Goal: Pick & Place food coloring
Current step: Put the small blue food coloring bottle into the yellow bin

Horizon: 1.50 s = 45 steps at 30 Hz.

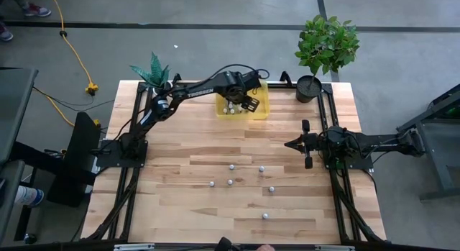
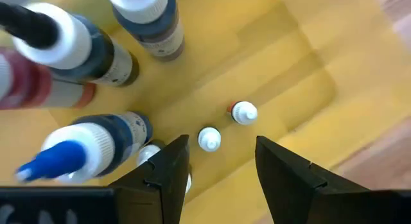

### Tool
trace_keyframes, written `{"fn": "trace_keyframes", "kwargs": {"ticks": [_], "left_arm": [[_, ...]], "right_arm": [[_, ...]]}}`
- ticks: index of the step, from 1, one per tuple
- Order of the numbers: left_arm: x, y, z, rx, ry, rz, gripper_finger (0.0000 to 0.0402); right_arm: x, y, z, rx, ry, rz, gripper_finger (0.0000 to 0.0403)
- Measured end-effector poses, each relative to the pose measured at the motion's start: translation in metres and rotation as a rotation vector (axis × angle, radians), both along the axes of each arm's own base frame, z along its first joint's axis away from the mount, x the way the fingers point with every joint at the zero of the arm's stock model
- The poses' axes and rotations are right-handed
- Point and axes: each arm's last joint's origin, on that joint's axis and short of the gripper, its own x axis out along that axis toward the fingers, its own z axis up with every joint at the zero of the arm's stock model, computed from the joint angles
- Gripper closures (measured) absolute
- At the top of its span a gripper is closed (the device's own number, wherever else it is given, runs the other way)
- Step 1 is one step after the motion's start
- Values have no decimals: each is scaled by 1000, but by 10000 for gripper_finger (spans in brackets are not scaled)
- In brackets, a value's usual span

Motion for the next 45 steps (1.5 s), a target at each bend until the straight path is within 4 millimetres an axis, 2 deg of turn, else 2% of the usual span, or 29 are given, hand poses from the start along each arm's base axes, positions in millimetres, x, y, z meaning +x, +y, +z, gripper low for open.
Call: {"fn": "trace_keyframes", "kwargs": {"ticks": [6,12,16,20,27,36,40,45], "left_arm": [[-7,-14,33,49,-40,-95,231],[-10,-43,63,106,-59,-322,231],[-8,-66,74,119,-71,-483,231],[-3,-91,74,100,-77,-632,231],[2,-135,73,84,-59,-776,231],[7,-191,65,166,3,-1146,231],[14,-209,56,178,-11,-1263,231],[25,-220,32,162,-6,-1301,231]], "right_arm": [[0,0,0,0,0,0,402],[0,0,0,0,0,0,402],[0,0,0,0,0,0,402],[0,0,0,0,0,0,402],[0,0,0,0,0,0,402],[0,0,0,0,-1,0,402],[0,0,0,0,0,0,402],[0,0,0,0,0,0,402]]}}
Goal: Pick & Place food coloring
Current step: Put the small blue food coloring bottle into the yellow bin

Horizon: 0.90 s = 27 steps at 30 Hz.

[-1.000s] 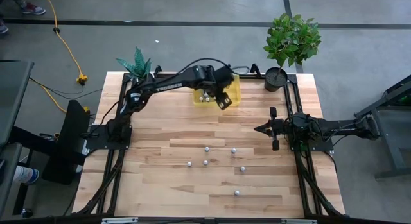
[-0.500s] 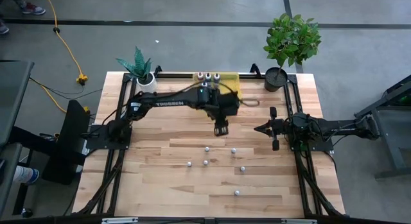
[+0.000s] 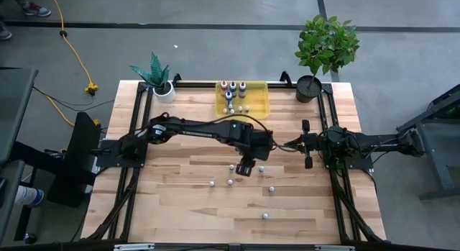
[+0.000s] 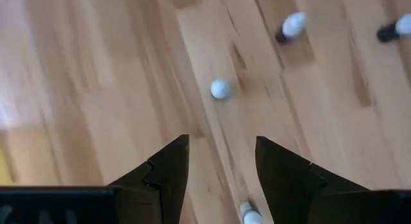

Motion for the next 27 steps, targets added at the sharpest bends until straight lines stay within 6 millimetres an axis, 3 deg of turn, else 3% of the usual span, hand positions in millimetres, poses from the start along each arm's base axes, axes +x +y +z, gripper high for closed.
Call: {"fn": "trace_keyframes", "kwargs": {"ticks": [2,15,27], "left_arm": [[8,-5,-9,-3,-42,-9,231],[11,-7,-62,-42,-22,-22,231],[17,-8,-76,-75,-113,-30,231]], "right_arm": [[0,0,0,0,-2,0,402],[0,0,0,0,-1,0,402],[0,0,0,0,-1,0,402]]}}
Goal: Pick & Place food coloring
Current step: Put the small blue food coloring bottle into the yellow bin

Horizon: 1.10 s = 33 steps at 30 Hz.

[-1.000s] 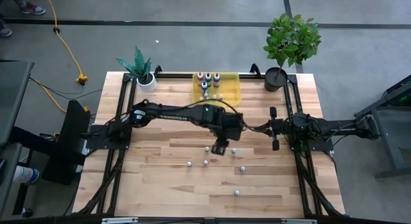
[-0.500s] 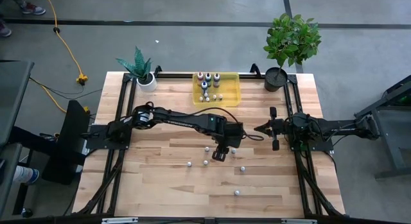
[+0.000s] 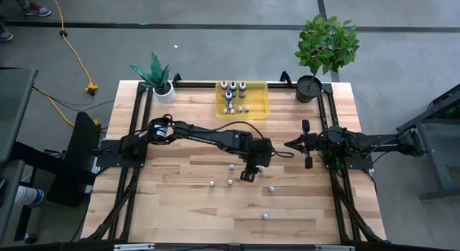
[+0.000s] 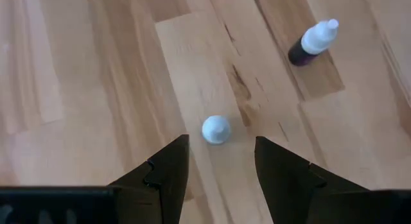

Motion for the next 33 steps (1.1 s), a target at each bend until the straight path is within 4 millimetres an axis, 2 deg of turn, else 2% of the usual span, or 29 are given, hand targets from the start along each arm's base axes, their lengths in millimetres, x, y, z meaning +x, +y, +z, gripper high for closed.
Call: {"fn": "trace_keyframes", "kwargs": {"ticks": [4,13,28,33], "left_arm": [[4,-2,-1,-36,-58,3,231],[1,-4,-14,-25,-37,26,231],[1,-2,-16,-2,-48,57,231],[4,-3,-27,-29,-37,74,231]], "right_arm": [[0,0,0,0,0,0,402],[0,0,0,0,0,0,402],[0,0,0,0,0,0,402],[0,0,0,0,0,0,402]]}}
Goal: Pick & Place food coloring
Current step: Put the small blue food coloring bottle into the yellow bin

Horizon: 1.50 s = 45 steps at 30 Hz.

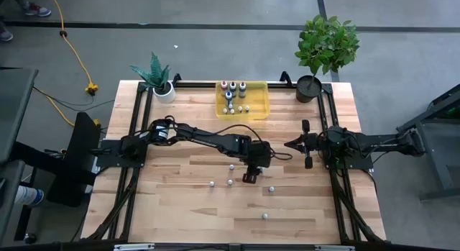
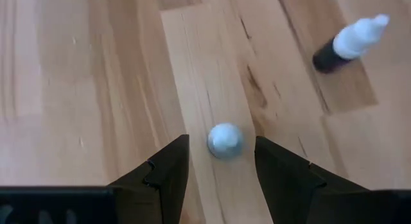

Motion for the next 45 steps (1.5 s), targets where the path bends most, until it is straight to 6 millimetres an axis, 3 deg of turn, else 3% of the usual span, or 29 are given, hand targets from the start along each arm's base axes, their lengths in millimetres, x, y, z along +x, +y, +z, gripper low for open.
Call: {"fn": "trace_keyframes", "kwargs": {"ticks": [19,33,39,45], "left_arm": [[2,1,-5,10,1,33,235],[2,0,-4,-29,6,44,360],[-3,10,16,-54,4,138,360],[-11,36,52,-79,8,373,358]], "right_arm": [[0,0,0,0,0,0,402],[0,0,0,0,0,0,402],[0,0,0,0,0,0,402],[0,0,0,0,1,0,402]]}}
